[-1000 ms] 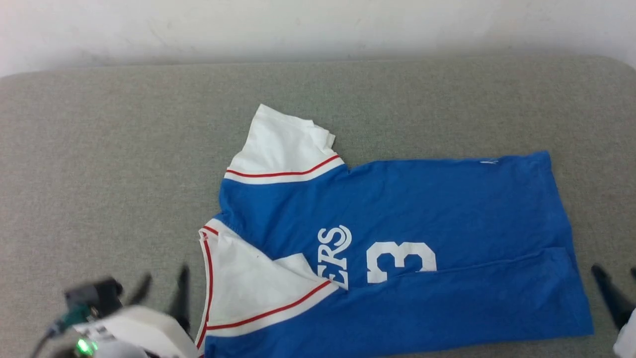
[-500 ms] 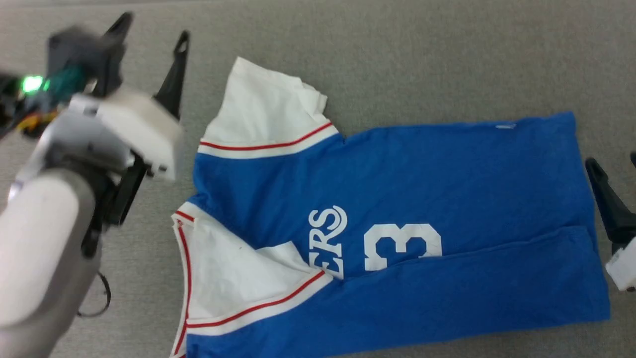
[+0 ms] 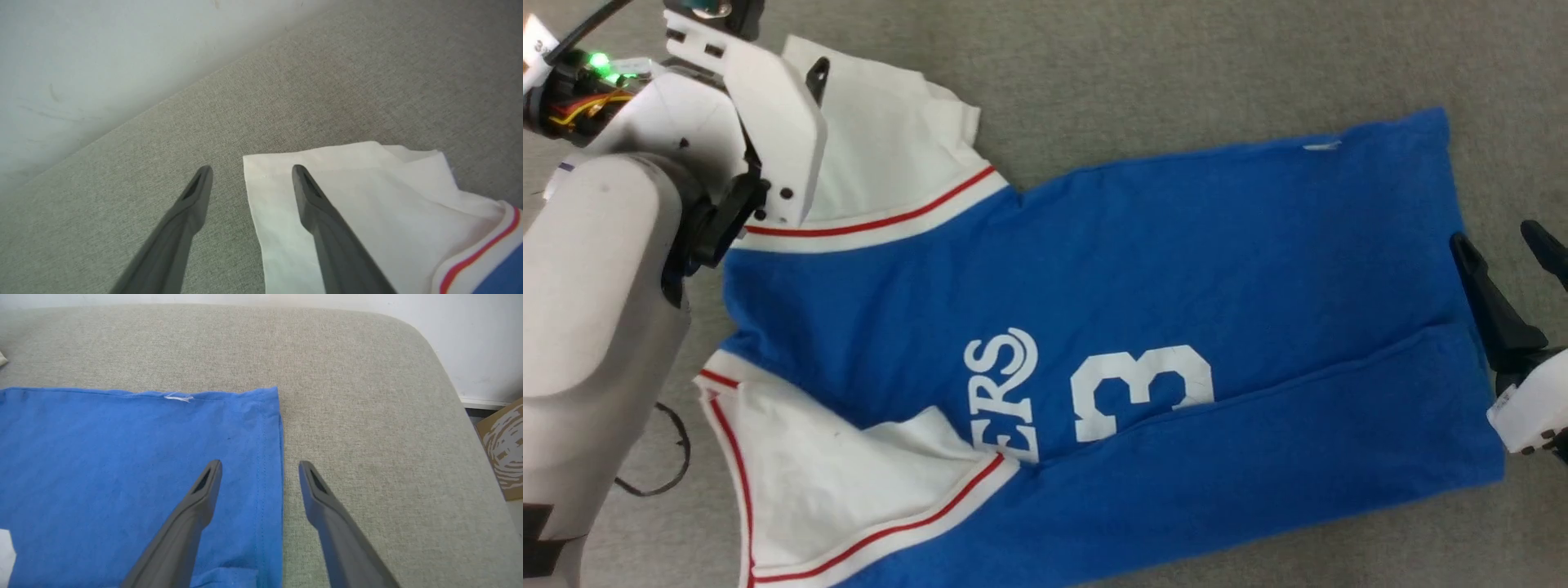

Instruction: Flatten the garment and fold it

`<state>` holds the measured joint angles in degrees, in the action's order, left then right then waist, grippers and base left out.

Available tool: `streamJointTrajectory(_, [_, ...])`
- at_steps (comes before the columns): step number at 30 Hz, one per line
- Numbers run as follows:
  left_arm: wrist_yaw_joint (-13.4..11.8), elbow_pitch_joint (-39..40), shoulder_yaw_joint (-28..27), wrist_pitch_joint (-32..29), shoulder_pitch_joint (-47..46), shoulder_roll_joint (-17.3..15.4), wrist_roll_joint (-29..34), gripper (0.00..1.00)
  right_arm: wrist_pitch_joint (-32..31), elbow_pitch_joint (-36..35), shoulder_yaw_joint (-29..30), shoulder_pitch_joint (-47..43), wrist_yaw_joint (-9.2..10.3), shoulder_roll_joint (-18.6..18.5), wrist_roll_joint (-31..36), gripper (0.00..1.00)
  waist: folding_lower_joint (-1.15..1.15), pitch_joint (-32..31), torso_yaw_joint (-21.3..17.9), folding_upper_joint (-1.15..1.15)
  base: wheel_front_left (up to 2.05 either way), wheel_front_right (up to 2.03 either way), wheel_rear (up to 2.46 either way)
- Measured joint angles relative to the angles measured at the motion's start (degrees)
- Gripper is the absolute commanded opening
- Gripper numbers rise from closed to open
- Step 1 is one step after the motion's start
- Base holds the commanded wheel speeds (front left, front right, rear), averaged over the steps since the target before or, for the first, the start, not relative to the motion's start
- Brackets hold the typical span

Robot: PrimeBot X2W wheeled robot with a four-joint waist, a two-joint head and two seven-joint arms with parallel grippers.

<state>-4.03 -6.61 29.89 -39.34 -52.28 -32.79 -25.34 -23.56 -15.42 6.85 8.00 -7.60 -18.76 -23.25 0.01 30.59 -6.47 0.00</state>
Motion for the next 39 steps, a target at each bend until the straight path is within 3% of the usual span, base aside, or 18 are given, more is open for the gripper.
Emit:
streamJointTrajectory(5, [-0.05, -3.09, 0.18, -1.12, 0.01, -0.42, -0.10, 1.00, 0.77, 1.13, -0.14, 0.26, 0.00, -0.27, -0.13, 1.00, 0.00, 2.32, -2.25, 0.00, 0.00, 0.00, 0.00])
streamJointTrajectory(6, [-0.10, -3.54, 0.18, -1.70, 0.04, -0.54, -0.33, 0.93, 0.98, 1.31, -0.14, 0.26, 0.00, -0.32, -0.20, 1.00, 0.00, 2.71, -2.61, 0.00, 0.00, 0.00, 0.00])
streamJointTrajectory(7, [-0.12, -3.65, 0.10, -2.27, 0.02, -0.77, -0.59, 0.14, 1.10, 1.44, -0.14, 0.26, 0.00, -0.35, -0.32, 1.00, -0.01, 3.04, -2.95, 0.00, 0.00, 0.00, 0.00])
streamJointTrajectory(8, [-0.12, -3.53, 0.02, -2.78, -0.04, -1.13, -0.89, 0.00, 1.18, 1.52, -0.15, 0.28, 0.00, -0.36, -0.47, 1.00, -0.02, 3.34, -3.27, 0.00, 0.00, 0.00, 0.00])
streamJointTrajectory(15, [-0.35, -2.19, -0.34, -2.93, 0.02, -1.30, -1.99, 0.00, 1.45, 1.31, 0.05, 1.55, 0.00, -1.69, -0.52, 1.00, -0.01, 3.75, -3.46, 0.00, 0.00, 0.00, 0.00])
streamJointTrajectory(23, [-0.65, -2.25, 0.08, 0.11, 0.77, -1.03, -1.89, 0.00, -1.83, 0.52, -1.07, 10.29, 0.00, -8.31, -0.69, 1.00, -0.01, 2.46, -1.14, 0.00, 0.00, 0.00, 0.00])
streamJointTrajectory(27, [-0.65, -2.13, 0.36, 0.75, 0.77, -0.64, -1.89, 0.00, -6.88, 4.02, -3.15, 15.55, 0.00, -11.35, -2.48, 1.00, -0.01, 2.51, 0.19, 0.00, 0.00, 0.00, 0.00])
streamJointTrajectory(38, [-1.07, -1.34, 1.20, 2.21, -0.79, 1.83, -1.76, 0.00, -14.46, 14.88, -7.44, 22.67, 0.00, -12.68, -5.58, 0.99, -0.01, 5.13, 3.56, 0.00, 0.00, 0.00, 0.00])
streamJointTrajectory(39, [-1.07, -1.34, 1.30, 2.53, -1.00, 2.01, -1.71, 0.00, -14.93, 15.59, -7.40, 22.77, 0.00, -12.55, -5.57, 0.32, -0.01, 5.36, 3.88, 0.00, 0.00, 0.00, 0.00])
